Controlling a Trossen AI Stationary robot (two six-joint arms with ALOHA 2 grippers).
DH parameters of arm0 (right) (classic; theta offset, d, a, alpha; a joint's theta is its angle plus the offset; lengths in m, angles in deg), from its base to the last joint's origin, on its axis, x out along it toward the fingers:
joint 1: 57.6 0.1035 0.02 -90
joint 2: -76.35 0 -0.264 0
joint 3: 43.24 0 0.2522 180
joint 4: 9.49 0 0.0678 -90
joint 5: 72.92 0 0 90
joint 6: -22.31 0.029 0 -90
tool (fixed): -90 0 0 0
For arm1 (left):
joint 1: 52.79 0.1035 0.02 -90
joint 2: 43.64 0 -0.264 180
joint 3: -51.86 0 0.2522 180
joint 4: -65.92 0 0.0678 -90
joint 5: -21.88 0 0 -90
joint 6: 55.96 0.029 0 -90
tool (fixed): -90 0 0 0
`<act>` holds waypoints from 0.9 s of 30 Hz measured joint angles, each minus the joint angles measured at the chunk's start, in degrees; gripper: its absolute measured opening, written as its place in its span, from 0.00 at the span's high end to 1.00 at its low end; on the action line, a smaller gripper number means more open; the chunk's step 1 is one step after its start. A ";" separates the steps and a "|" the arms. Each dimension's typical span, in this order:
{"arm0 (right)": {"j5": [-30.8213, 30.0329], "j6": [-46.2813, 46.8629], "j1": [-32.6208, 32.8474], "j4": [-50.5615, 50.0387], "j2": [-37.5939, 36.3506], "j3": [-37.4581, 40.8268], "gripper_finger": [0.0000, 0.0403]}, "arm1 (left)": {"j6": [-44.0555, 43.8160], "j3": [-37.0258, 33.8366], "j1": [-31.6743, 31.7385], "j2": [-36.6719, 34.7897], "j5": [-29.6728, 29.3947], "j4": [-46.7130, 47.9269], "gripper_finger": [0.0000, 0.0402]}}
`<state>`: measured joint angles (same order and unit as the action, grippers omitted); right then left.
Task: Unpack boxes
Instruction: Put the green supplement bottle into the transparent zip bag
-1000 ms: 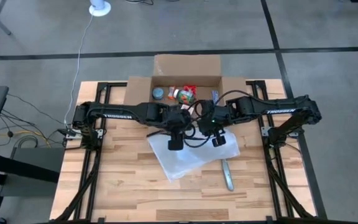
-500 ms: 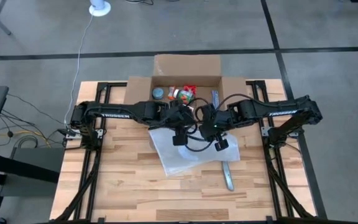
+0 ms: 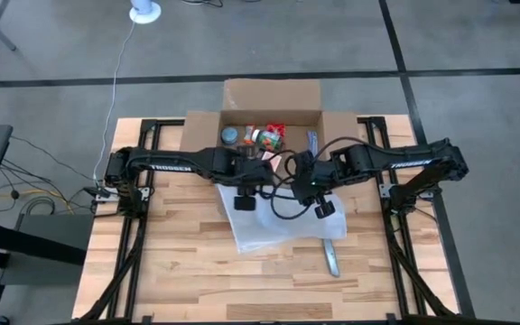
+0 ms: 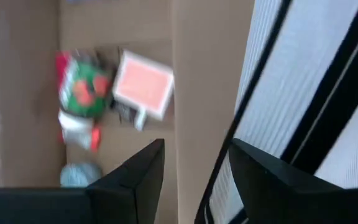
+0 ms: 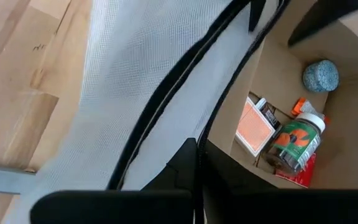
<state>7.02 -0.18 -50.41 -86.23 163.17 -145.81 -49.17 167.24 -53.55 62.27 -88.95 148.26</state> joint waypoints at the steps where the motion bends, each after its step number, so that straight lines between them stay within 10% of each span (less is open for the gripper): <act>1: -0.06 -0.19 0.19 0.07 -0.15 0.00 1.00 | -0.05 0.00 -0.02 0.00 0.00 1.97 0.59; 27: -0.20 -3.04 4.33 3.02 -5.00 0.00 1.00 | -8.05 -0.07 0.18 -0.90 2.68 12.93 0.64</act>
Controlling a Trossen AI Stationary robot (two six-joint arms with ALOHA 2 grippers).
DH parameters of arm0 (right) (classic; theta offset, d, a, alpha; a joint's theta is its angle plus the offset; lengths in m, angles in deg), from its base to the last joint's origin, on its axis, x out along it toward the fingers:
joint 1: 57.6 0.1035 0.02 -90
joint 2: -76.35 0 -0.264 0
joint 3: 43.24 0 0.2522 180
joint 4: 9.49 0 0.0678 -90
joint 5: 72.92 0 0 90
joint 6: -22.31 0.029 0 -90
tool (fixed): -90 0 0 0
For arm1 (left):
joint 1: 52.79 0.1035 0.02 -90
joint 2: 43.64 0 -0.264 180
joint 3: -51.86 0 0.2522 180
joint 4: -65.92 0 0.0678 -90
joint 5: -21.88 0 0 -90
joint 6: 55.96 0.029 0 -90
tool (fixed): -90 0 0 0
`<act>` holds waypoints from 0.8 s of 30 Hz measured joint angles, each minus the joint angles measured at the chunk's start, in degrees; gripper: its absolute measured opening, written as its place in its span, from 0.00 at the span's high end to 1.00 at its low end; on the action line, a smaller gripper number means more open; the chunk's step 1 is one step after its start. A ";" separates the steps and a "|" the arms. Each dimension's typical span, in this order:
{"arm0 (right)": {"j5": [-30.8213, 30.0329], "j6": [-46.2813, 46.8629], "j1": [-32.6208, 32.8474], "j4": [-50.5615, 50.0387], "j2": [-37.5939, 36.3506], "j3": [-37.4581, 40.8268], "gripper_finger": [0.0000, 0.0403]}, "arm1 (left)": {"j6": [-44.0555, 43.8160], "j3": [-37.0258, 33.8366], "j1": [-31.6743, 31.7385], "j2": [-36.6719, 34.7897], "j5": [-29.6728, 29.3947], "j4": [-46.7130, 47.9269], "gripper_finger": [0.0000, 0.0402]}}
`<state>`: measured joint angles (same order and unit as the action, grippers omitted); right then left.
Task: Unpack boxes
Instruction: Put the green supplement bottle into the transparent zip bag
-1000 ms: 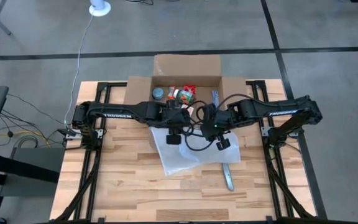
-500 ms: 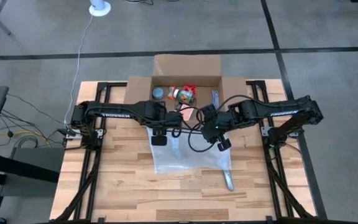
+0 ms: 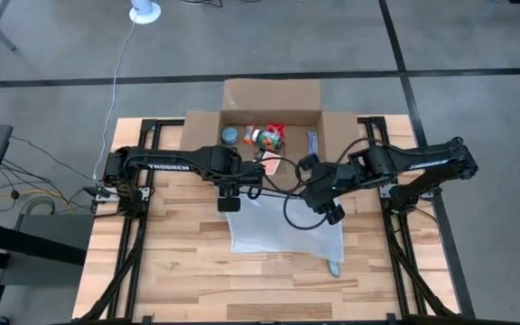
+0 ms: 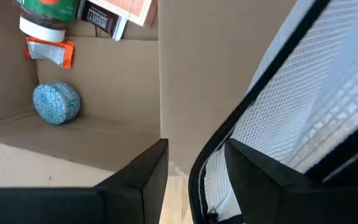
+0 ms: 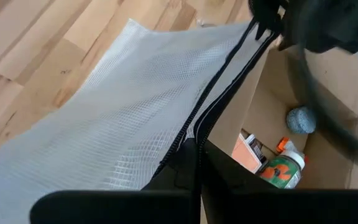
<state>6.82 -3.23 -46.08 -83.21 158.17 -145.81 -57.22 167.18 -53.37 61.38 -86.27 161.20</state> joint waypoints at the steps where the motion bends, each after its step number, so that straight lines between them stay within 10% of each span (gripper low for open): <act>1: -0.03 0.00 0.26 0.01 -0.15 0.00 1.00 | -0.45 0.00 0.00 0.00 0.16 0.38 0.65; 9: -0.15 -0.75 0.76 -0.18 -0.69 0.00 1.00 | -5.28 0.00 -1.16 0.00 0.01 1.96 0.96; 24: -0.29 -2.08 -5.77 10.34 0.00 0.00 1.00 | -21.35 9.53 -10.83 -8.41 -11.06 8.55 1.00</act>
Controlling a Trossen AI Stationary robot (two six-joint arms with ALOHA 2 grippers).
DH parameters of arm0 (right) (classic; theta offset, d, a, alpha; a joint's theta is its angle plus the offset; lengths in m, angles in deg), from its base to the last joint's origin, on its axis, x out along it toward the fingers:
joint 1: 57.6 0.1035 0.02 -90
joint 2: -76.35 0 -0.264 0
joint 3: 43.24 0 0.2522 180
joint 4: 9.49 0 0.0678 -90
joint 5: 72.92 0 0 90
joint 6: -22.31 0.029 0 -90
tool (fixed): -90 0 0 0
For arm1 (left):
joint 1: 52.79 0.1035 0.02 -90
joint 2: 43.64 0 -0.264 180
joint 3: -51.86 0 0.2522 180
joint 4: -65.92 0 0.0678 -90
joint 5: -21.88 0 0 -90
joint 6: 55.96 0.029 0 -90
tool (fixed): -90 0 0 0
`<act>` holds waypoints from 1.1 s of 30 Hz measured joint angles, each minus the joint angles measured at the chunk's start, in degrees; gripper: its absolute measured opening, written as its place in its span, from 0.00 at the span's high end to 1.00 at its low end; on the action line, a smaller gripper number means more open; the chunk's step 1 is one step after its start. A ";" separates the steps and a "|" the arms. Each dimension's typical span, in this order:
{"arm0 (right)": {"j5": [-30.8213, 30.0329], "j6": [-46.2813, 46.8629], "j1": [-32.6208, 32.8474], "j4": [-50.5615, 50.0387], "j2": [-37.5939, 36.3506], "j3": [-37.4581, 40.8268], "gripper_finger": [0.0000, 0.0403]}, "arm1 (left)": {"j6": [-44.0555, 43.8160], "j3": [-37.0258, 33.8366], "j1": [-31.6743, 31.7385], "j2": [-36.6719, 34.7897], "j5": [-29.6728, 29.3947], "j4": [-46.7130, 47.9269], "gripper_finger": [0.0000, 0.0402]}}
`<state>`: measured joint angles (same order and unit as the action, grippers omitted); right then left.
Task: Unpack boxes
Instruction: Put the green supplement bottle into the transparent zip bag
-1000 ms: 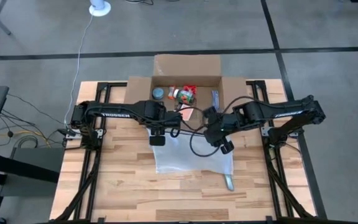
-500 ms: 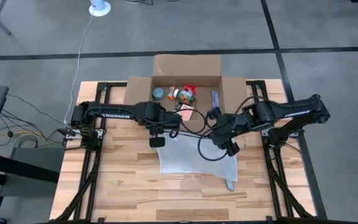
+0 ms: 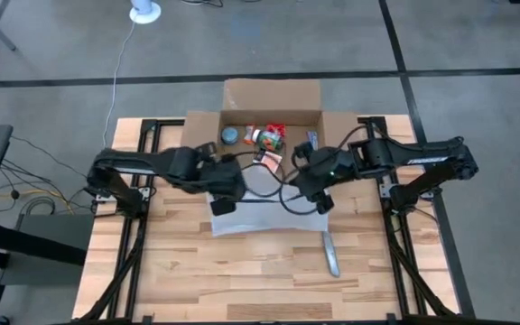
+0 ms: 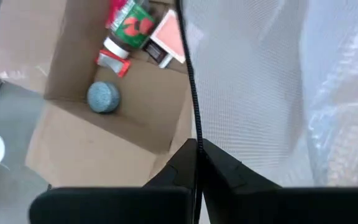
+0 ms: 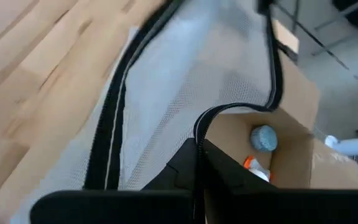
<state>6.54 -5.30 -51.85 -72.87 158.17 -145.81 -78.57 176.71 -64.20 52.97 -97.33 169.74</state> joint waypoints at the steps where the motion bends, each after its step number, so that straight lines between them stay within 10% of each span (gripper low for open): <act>1: 0.00 1.68 -0.68 1.20 0.24 0.00 1.00 | -1.50 -0.70 -0.71 -0.70 -0.91 0.09 1.00; 14: 6.49 11.99 -4.66 4.40 8.14 0.04 0.68 | -9.54 -23.30 -6.92 -11.94 -3.95 -4.00 1.00; 33: 5.89 1.64 -5.10 12.21 9.19 -9.97 0.60 | 4.24 -11.25 -6.66 -13.87 -16.00 -1.65 1.00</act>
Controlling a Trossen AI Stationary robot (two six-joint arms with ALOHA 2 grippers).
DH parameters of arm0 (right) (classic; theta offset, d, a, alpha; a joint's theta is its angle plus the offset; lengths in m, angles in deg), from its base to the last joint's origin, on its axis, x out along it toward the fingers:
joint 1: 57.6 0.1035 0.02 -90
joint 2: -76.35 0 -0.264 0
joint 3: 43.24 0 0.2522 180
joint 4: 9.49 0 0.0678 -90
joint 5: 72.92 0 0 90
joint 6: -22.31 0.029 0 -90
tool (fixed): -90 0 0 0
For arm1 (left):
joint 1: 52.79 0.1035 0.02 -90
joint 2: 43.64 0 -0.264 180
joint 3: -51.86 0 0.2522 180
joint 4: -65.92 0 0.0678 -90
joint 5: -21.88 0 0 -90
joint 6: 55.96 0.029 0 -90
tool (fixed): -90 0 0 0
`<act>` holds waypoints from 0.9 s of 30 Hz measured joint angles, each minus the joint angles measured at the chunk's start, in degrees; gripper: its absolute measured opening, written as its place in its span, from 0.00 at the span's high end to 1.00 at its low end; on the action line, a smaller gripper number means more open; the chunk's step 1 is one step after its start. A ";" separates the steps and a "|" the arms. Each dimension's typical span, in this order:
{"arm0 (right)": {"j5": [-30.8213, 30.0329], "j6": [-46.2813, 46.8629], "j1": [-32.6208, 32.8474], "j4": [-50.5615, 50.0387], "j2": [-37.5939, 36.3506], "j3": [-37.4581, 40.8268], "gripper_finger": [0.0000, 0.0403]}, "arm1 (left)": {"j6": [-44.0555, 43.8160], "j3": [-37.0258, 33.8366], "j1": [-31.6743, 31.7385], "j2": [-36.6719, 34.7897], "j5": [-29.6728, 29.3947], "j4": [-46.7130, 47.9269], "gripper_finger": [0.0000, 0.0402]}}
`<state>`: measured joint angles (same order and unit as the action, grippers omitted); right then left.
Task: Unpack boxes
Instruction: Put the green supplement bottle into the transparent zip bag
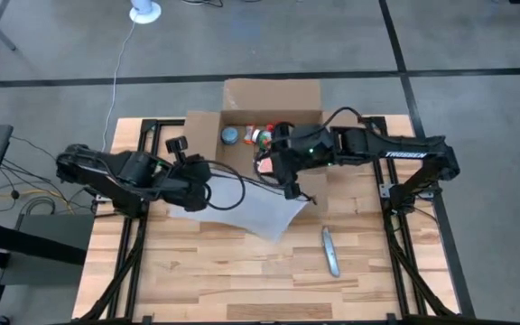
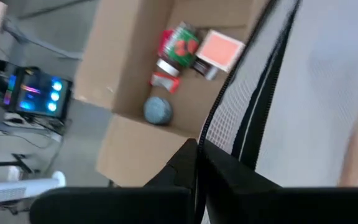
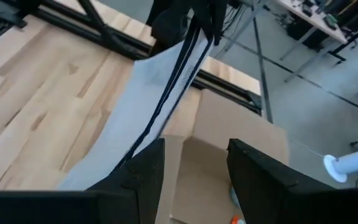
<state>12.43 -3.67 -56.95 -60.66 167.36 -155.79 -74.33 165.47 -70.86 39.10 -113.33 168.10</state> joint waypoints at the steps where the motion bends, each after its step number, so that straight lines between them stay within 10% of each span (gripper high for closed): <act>1: -0.02 0.25 0.07 -0.20 -0.06 -0.46 0.60 | 0.07 0.19 -0.26 -0.01 -0.14 -0.34 1.00; 27: 1.98 14.91 2.17 -3.87 5.83 -0.61 0.60 | 5.53 0.16 -2.88 1.92 1.41 -8.35 1.00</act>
<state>14.41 11.25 -54.78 -64.53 173.19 -156.39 -68.79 165.63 -73.74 41.03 -111.91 159.75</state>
